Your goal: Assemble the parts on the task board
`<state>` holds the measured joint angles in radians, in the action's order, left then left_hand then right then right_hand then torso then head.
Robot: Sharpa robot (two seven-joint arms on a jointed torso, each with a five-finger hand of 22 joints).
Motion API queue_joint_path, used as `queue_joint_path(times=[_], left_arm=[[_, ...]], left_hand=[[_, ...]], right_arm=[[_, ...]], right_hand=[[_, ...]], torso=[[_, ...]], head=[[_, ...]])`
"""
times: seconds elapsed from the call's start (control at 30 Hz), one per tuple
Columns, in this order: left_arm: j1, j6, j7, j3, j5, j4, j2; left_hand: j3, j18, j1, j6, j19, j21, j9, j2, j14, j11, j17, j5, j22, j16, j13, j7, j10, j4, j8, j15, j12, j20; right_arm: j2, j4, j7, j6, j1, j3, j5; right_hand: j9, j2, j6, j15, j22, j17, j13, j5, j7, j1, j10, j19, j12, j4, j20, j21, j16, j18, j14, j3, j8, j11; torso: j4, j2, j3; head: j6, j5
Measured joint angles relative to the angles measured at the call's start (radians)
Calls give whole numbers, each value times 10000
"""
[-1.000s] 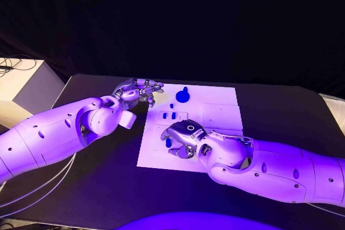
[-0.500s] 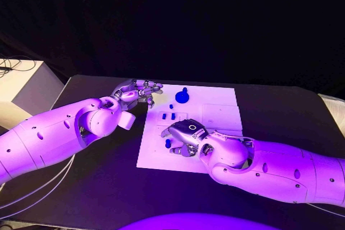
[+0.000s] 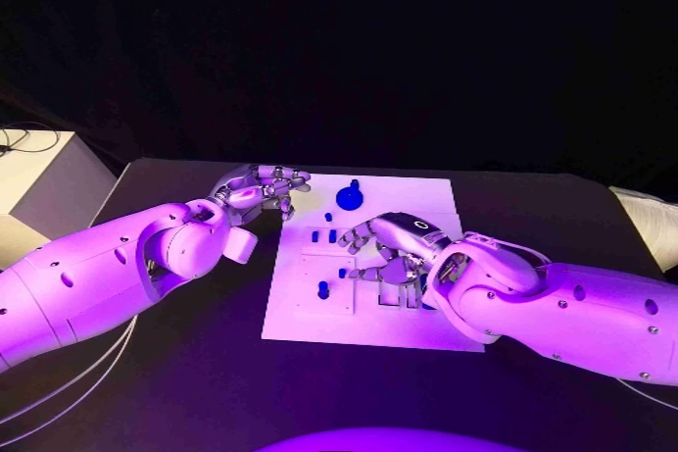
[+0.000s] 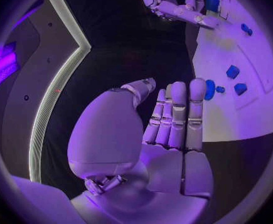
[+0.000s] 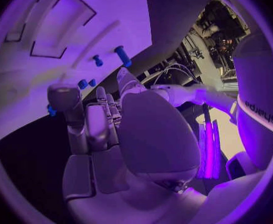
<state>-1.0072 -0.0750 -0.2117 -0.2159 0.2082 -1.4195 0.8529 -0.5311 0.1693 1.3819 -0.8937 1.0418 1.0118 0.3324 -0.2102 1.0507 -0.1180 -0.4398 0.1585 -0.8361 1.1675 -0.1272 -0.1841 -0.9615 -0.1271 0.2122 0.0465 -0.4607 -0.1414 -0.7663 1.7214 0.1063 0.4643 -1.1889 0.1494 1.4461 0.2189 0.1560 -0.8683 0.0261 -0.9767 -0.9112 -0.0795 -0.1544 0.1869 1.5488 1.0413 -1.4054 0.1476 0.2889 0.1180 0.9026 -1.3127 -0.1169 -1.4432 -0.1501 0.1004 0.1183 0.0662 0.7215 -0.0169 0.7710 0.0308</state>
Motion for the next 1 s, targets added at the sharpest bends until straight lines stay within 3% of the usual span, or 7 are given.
queue_joint_path(times=[0.17,0.27,0.37,0.43,0.57,0.77,1.0], left_arm=[[6,1,2,2,1,55,29],[20,1,2,2,2,61,52],[70,0,2,2,3,62,96],[104,-3,1,2,3,61,115],[146,-8,-9,3,4,48,140],[215,-11,-16,3,10,-22,187],[242,-13,-21,3,36,-92,238]], left_hand=[[0,0,0,0,0,0,0,0,0,0,0,0,18,0,0,0,0,0,0,0,0,0],[0,0,0,0,0,0,0,0,0,0,0,0,17,0,0,0,0,0,0,0,0,0],[0,0,0,0,0,-41,6,0,0,0,1,0,45,0,0,0,0,0,0,0,0,0],[0,0,0,0,0,-40,9,0,0,0,1,0,45,0,0,0,0,0,0,0,0,0],[0,0,0,0,0,-40,8,0,0,0,1,0,45,0,0,0,0,0,0,0,0,0],[0,0,0,0,0,-40,8,0,0,-22,2,0,45,0,0,0,22,0,0,0,0,0],[0,0,0,0,0,-40,7,0,0,-37,2,0,55,0,0,0,37,0,0,0,0,0]], right_arm=[[-1041,363,-761,306,-355,-9,-1782],[-1514,483,-798,381,-529,-18,-2449],[-1997,571,-518,341,-646,-20,-2923],[-2249,576,-127,223,-688,-20,-3158],[-2591,615,1107,-356,-729,0,-3505],[-2801,728,2938,-1231,-739,55,-3665],[-2857,895,4598,-1675,-679,105,-3635]], right_hand=[[62,-35,-676,-92,-221,-206,-43,-304,-6,-40,995,-90,157,16,-90,201,-35,1,-93,-451,349,-107],[283,90,-1332,-494,-902,-1721,-547,-1193,-447,-452,2312,-369,860,10,-368,980,-780,1,-216,-822,784,-467],[434,399,-1430,-629,-878,-1536,-1391,-1200,-551,-1025,2885,-333,1832,2,-533,926,-748,2,-235,-857,886,-534],[793,579,-1371,-726,-1206,-1855,-5376,-1412,-753,-1506,3042,-454,5182,-48,-678,1225,-863,2,-235,-780,1113,-800],[1516,339,-1384,-731,-2459,-3667,-11810,-1985,-828,-2806,4018,-555,11714,3,-694,2585,-1633,203,-229,-300,1599,-984],[2742,-25,-1391,-804,-3309,-3974,-12287,-2052,-1051,-3898,4304,-610,13724,55,-749,3897,-2272,487,-235,1505,2290,-1098],[3192,-285,-1322,-803,-3314,-3974,-12287,-1959,-1018,-4051,4307,-610,13942,68,-749,4337,-2366,487,-234,2286,2323,-1098]], torso=[[-63,-72,11],[-104,-114,28],[-134,-151,34],[-157,-183,41],[-183,-235,59],[-204,-289,71],[-204,-292,53]], head=[[-98,-220],[-181,-388],[-226,-514],[-243,-584],[-229,-688],[-148,-804],[-86,-902]])
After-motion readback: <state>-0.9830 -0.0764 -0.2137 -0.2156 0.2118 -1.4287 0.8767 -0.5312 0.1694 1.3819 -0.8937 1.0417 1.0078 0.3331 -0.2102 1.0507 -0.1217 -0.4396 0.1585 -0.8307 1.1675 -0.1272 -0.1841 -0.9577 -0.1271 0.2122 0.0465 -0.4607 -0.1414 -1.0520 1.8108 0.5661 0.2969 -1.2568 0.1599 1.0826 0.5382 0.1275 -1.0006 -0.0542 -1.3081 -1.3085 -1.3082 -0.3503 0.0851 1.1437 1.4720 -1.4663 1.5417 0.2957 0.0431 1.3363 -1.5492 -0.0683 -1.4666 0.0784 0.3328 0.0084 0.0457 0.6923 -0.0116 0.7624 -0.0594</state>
